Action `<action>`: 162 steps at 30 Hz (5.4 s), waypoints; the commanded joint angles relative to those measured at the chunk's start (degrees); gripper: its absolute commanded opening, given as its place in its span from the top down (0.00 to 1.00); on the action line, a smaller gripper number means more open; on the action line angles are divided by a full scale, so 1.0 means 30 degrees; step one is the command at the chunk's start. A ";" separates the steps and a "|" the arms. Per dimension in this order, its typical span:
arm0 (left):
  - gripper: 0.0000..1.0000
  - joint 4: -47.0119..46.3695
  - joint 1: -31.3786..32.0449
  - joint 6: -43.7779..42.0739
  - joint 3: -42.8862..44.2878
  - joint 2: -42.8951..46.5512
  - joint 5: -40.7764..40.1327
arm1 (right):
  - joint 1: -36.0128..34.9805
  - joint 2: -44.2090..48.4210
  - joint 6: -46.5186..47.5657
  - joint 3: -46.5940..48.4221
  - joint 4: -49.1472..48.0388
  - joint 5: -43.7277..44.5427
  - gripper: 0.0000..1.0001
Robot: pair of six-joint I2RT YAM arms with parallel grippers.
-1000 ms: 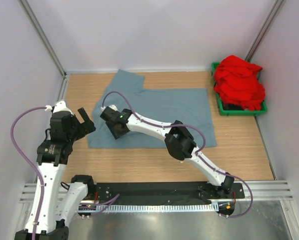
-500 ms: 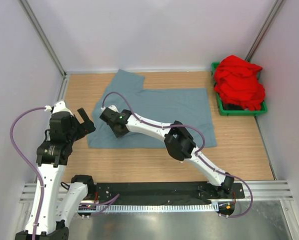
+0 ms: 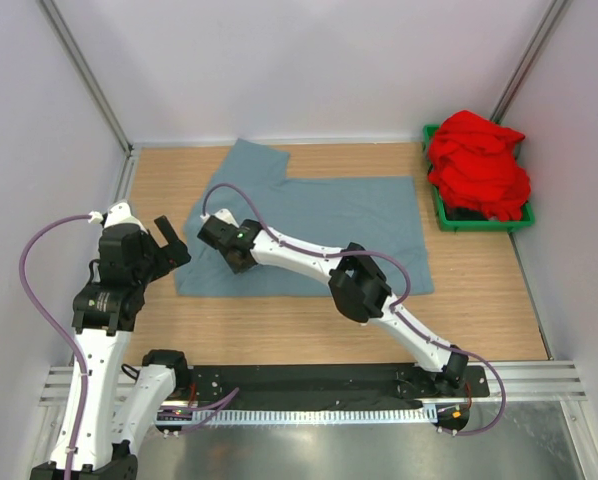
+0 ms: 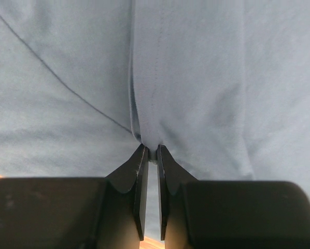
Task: Fold and stack the t-shirts
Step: Fold the tshirt
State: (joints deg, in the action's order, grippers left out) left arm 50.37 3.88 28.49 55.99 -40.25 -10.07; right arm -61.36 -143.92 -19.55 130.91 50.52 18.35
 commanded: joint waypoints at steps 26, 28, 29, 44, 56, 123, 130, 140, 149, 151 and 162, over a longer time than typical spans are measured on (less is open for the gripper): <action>0.00 -0.0677 -0.0297 0.0200 -0.0059 -0.0441 -0.0599 | 0.4281 0.3148 0.1273 -0.1302 -0.1840 0.1589 0.81; 0.00 -0.0676 -0.0326 0.0200 -0.0030 -0.0470 -0.0600 | 0.4545 0.3032 0.1214 -0.1565 -0.2045 0.1211 0.75; 0.00 -0.0676 -0.0355 0.0200 -0.0058 -0.0528 -0.0600 | 0.4691 0.3002 0.1214 -0.1596 -0.2104 0.1179 0.72; 0.00 -0.0851 -0.0502 0.0259 -0.0263 -0.2518 0.0009 | 0.7238 0.7855 0.0047 -0.6214 -0.2921 0.1590 0.09; 0.01 -0.6705 0.0433 0.4269 -0.2196 -1.0539 0.4617 | 0.9789 1.9990 -0.3619 -2.3592 -0.7553 -0.2394 0.04; 0.00 -0.6322 -0.1234 -0.0447 3.1034 -3.6916 0.9065 | 0.8443 2.6229 -0.4499 -3.7422 -2.5624 -0.9396 0.00; 0.00 -0.7209 -0.1206 0.0374 3.1114 -3.9461 0.9829 | 0.8443 2.4655 -0.4762 -3.7283 -2.6743 -0.9600 0.00; 0.22 -0.7210 -0.0913 -0.0383 2.9298 -3.8792 0.9860 | 0.8472 2.4593 -0.5143 -3.7602 -2.7358 -0.9134 0.00; 0.43 -0.6888 -0.0327 -0.1204 2.9268 -3.8879 0.9273 | 0.8472 2.4652 -0.5348 -3.7808 -2.7680 -0.9017 0.00; 0.46 -0.6916 -0.0268 -0.1264 2.9268 -3.8878 0.9244 | 0.8472 2.4652 -0.5378 -3.7866 -2.7710 -0.9046 0.00; 1.00 -0.7004 -0.0151 -0.1732 2.9443 -3.8791 0.8805 | 0.8560 2.4682 -0.5465 -3.8042 -2.8090 -0.8987 0.00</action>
State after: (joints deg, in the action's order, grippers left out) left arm 28.10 3.31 24.93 144.57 -157.45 16.93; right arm -35.68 -71.11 -35.94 16.91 -29.67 -9.58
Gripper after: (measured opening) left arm 0.012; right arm 0.996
